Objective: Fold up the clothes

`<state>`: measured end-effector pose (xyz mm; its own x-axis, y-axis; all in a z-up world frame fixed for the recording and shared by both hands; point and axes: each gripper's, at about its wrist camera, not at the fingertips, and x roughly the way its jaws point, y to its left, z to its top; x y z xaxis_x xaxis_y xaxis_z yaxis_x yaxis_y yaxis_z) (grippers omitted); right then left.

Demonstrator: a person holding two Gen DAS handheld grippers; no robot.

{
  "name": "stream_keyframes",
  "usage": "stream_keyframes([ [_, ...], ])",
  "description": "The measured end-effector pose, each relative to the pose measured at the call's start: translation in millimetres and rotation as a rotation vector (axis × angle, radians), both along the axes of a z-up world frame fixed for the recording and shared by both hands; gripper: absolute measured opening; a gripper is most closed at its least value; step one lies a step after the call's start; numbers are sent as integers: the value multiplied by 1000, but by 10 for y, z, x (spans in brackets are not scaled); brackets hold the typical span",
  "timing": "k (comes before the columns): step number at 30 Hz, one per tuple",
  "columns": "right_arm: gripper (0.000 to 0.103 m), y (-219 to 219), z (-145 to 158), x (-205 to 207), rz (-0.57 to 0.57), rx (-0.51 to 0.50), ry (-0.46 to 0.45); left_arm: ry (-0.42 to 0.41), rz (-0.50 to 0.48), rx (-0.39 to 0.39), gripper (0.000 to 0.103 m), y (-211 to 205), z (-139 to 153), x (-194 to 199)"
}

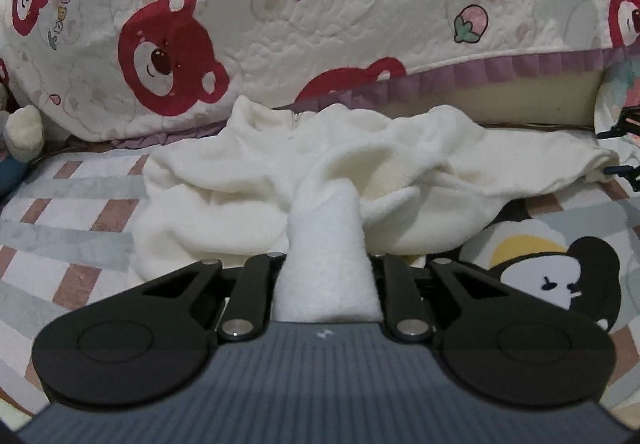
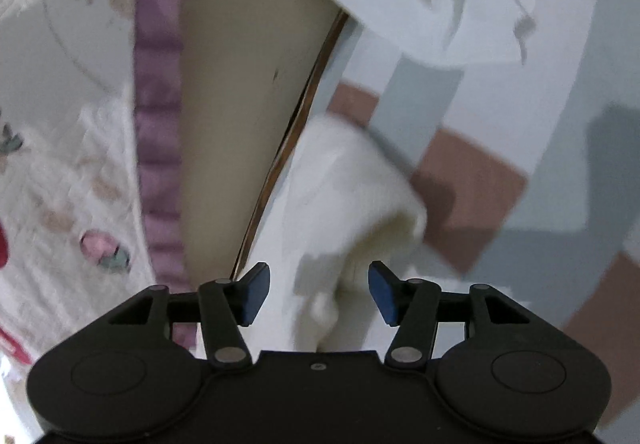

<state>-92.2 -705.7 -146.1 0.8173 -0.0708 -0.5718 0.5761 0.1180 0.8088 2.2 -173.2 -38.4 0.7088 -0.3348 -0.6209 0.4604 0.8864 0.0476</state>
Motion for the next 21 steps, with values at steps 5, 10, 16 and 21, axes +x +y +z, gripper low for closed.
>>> stream_keyframes([
  [5,40,-35,146,267,1,-229,138,5,-29,23,15,-48,26,-81],
  [10,12,98,290,582,118,-518,244,44,-31,-45,14,-11,281,-86],
  [16,6,712,1375,365,93,-1300,182,126,-141,-179,14,-141,614,-419],
  [21,24,407,1154,349,151,-1420,504,318,-265,-201,15,-523,391,-476],
])
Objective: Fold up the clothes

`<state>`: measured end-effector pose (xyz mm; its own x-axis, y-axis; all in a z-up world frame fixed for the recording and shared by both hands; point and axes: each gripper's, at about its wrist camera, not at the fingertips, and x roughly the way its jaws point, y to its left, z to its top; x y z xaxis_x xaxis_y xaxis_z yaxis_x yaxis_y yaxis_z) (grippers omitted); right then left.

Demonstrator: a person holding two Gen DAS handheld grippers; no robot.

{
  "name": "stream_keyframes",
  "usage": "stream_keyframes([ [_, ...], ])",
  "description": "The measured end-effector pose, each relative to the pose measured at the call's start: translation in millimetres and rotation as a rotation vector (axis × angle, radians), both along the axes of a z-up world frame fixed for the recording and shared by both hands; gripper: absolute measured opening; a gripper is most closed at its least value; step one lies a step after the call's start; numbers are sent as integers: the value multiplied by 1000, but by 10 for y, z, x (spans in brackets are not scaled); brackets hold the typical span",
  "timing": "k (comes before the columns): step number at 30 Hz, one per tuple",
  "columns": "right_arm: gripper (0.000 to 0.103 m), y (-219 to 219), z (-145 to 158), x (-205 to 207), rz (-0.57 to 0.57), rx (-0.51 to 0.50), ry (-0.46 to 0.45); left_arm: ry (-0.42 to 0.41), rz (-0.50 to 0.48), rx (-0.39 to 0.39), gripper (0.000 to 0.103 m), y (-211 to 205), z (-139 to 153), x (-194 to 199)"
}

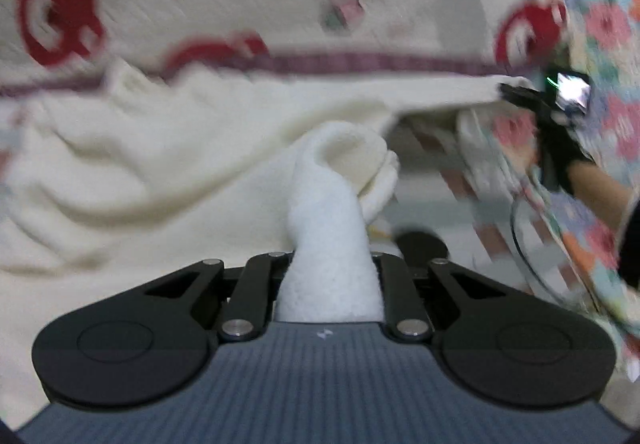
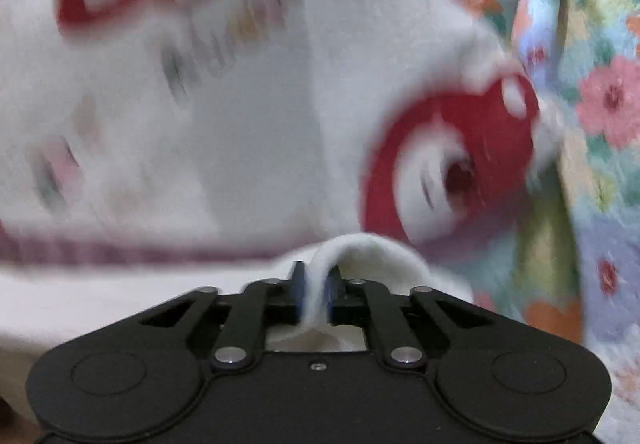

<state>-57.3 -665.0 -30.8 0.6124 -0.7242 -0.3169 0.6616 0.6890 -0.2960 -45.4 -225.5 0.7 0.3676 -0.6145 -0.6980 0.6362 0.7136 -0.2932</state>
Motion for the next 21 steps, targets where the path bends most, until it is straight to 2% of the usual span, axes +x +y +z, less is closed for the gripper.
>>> stream_keyframes([
  [1,33,-182,-217,15,-74,60,83,19,-18,27,15,-116,-102,-31],
  [3,32,-448,-574,-63,-201,226,176,54,-45,54,17,-270,-286,-89],
  [5,32,-486,-720,-226,-289,331,146,109,-52,52,18,-295,-393,-90],
  [6,35,-429,-727,-298,-285,355,107,129,-54,48,18,-293,-425,-88],
  [7,38,-320,-720,-331,-246,354,95,131,-53,39,19,-261,-408,-83],
  [11,38,231,-602,-248,-31,317,114,135,-32,-3,19,-128,-290,-44],
  [14,39,665,-429,-138,143,369,47,195,-19,-37,21,-12,-236,-42],
  [15,39,817,-371,-80,192,357,27,198,-15,-41,21,44,-194,-70],
  [17,39,1194,-239,74,301,265,3,180,-9,-49,30,167,-77,-133],
  [19,39,1529,-168,233,420,218,12,157,8,-56,33,315,35,-170],
  [21,39,1764,-115,359,508,253,6,139,54,-70,33,519,130,-153],
])
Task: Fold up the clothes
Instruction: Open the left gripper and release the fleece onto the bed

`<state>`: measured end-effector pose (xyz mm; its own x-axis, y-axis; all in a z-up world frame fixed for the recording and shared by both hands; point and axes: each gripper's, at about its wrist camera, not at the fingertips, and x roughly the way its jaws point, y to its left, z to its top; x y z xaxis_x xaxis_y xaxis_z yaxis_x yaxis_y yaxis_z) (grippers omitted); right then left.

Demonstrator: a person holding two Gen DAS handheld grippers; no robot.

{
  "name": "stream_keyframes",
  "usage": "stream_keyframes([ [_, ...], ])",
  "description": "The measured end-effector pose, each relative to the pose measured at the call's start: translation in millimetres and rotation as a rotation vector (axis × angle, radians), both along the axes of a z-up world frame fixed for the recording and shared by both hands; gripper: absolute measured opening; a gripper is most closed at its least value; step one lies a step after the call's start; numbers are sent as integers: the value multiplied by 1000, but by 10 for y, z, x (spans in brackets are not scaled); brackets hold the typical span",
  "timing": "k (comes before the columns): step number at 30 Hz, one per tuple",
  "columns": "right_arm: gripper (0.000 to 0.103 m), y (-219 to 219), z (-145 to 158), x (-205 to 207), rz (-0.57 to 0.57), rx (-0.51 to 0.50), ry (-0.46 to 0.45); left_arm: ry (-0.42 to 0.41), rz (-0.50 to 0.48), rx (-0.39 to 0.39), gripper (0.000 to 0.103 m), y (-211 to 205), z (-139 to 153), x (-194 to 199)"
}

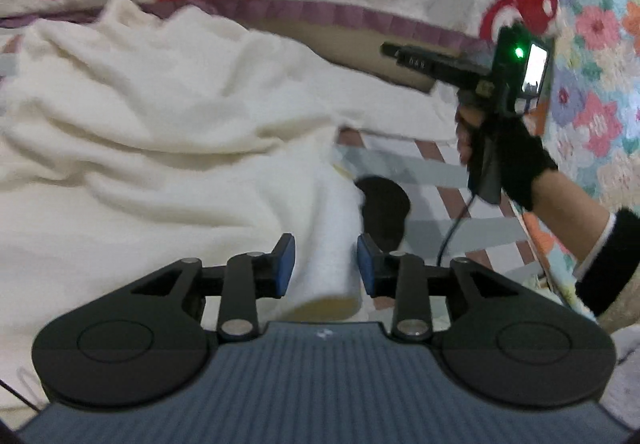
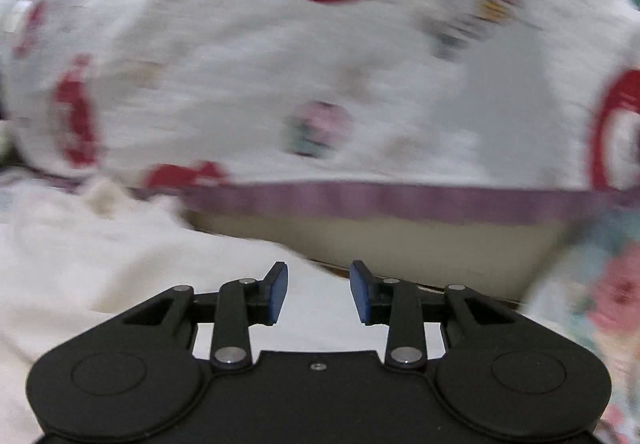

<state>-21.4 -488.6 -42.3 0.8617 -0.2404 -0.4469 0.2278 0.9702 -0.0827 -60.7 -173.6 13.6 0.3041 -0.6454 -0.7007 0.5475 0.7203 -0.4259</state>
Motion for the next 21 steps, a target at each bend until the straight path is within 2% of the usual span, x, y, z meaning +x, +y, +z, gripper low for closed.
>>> stream_keyframes([
  [3,39,391,68,84,136,95,16,-43,122,0,43,387,100,141],
  [5,39,661,87,107,243,123,55,-91,261,64,47,709,124,312],
  [7,40,898,92,80,339,136,102,-105,415,151,48,1051,90,477],
  [10,44,1218,89,22,458,156,191,-57,563,172,48,1567,-15,597],
  [13,45,1514,106,-43,577,166,311,54,638,115,50,1908,-282,632],
  [16,46,1838,143,-93,692,155,404,179,670,44,50,2083,-523,716],
  [17,47,1914,162,-92,701,201,421,214,670,2,50,2126,-578,739],
  [19,56,2018,198,-71,705,416,441,257,687,-72,50,2179,-630,744],
  [21,57,2142,189,33,736,579,481,244,718,-82,51,2214,-602,727],
])
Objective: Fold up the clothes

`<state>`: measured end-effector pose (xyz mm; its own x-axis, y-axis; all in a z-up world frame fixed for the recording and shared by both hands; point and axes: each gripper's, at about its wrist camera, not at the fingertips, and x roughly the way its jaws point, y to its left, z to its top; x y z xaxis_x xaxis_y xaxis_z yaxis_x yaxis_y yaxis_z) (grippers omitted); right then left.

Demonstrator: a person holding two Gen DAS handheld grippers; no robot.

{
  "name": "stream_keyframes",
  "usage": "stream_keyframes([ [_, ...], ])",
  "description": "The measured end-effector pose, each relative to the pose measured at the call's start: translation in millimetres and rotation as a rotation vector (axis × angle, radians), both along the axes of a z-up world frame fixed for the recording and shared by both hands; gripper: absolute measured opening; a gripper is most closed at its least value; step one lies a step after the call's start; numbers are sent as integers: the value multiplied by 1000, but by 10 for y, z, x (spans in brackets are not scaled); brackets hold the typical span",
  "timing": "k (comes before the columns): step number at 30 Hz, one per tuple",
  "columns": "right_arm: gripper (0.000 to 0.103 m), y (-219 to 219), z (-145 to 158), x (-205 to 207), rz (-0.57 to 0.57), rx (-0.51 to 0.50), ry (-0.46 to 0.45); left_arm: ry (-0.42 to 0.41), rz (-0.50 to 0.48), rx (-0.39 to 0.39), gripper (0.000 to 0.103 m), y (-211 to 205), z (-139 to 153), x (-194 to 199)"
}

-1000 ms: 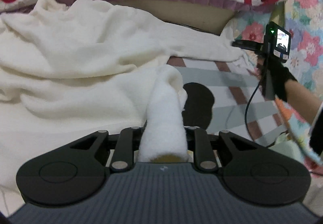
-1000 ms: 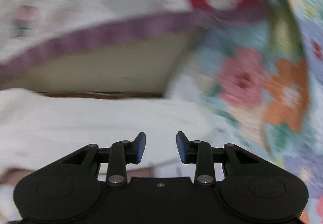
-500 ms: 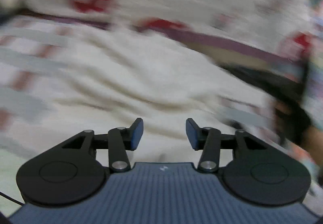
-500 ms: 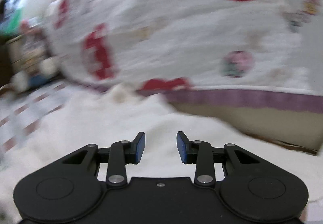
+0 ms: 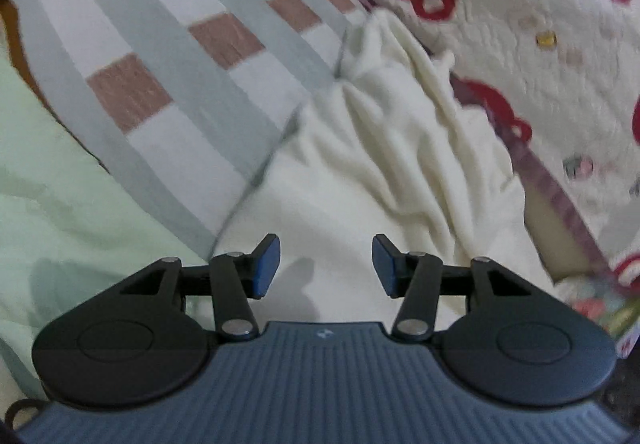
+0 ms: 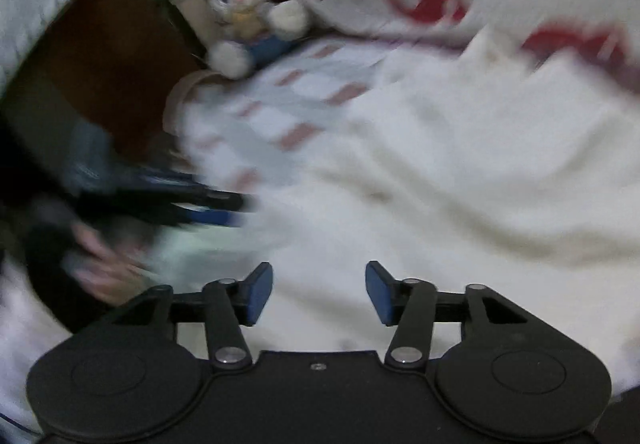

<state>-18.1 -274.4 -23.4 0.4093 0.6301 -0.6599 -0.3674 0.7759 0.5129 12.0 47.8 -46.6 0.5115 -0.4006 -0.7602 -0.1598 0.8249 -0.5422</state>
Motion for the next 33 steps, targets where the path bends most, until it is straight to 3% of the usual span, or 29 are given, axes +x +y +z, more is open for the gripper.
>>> stream_keyframes([
  [2,57,238,-25,15,43,-55,-20,-18,11,17,55,21,38,-31],
  [6,57,683,-260,-71,168,-359,-116,4,17,-24,55,89,-23,-46],
  [11,59,730,-666,-7,180,-658,2,32,10,-1,55,79,-105,-14],
  [13,59,652,-740,-24,192,-751,-21,36,12,13,58,70,-126,-3],
  [16,45,523,-762,-81,187,-772,-39,37,3,72,64,28,-164,30],
  [19,47,467,-741,-161,170,-704,-47,73,-40,137,64,-46,-268,141],
  [22,49,459,-770,-187,153,-537,20,121,-36,116,65,-51,-428,229],
  [24,49,406,-796,-174,127,-486,44,143,-14,65,65,-22,-516,249],
  [26,47,356,-807,-178,106,-504,40,118,0,47,65,-14,-523,246],
  [28,45,320,-802,-194,98,-535,27,70,5,78,66,-35,-474,248],
  [32,36,330,-754,-232,115,-775,-70,-13,23,140,71,-58,-389,271],
  [33,37,276,-695,-213,89,-762,-77,-18,28,139,71,-51,-397,283],
])
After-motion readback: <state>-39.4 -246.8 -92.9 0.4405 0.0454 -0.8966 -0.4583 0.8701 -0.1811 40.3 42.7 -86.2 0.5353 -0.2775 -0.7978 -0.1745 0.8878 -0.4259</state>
